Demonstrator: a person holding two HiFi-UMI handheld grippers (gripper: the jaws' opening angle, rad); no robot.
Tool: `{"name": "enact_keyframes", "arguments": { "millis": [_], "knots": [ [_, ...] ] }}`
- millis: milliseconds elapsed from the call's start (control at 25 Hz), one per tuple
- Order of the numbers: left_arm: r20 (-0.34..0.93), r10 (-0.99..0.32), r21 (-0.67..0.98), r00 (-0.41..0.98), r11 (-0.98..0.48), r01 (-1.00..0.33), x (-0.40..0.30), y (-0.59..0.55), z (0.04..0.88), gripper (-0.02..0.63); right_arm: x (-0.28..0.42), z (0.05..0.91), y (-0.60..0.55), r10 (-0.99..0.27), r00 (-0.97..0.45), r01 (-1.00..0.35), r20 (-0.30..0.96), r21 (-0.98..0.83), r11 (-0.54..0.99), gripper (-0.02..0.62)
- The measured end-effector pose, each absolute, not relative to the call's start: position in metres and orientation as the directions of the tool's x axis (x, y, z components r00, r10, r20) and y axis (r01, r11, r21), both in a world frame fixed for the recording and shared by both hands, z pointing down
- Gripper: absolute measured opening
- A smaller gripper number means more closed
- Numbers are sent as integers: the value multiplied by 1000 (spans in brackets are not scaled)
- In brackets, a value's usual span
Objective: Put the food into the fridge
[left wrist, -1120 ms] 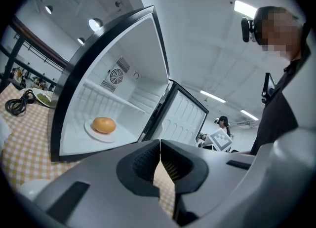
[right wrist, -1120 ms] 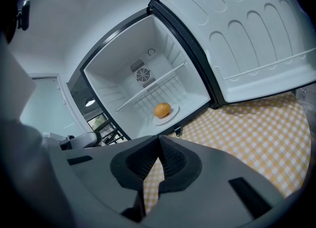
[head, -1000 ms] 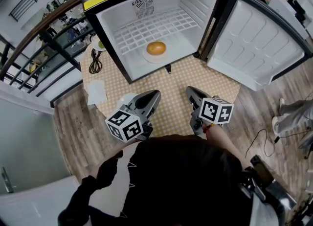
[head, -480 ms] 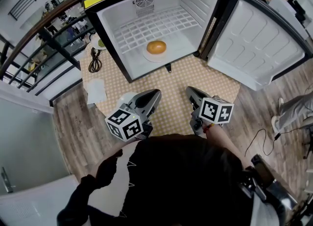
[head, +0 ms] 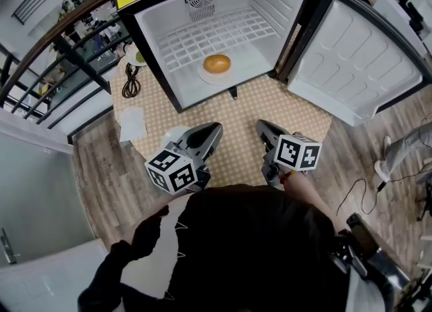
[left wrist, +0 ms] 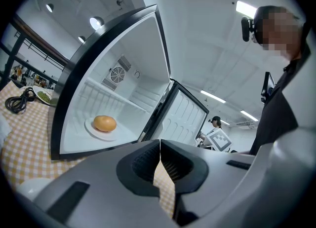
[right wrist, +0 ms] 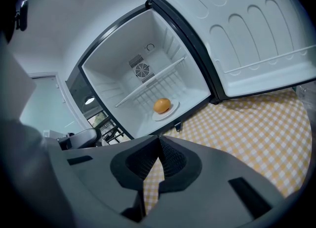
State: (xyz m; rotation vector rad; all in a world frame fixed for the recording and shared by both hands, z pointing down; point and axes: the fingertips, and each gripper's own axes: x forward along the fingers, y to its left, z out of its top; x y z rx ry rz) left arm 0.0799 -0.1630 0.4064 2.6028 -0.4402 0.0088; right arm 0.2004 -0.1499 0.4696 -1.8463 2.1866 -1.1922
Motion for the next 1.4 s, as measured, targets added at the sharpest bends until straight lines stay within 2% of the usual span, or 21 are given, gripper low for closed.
{"name": "enact_keyframes", "arguments": {
  "millis": [720,1000,1400],
  "knots": [
    [87,-328,483,941,-812,-328,81,-166,410,17,200,475,-154,-840,-315,-817,442,-576,3,15],
    [92,-322,478,942,-816,-325,85,-166,410,16,205,468,-157,-866,-323,-782,382,-623,17,17],
    [93,-315,471,945,-822,-320,88,-166,408,17,207,465,-155,-874,-318,-773,368,-634,14,17]
  ]
}}
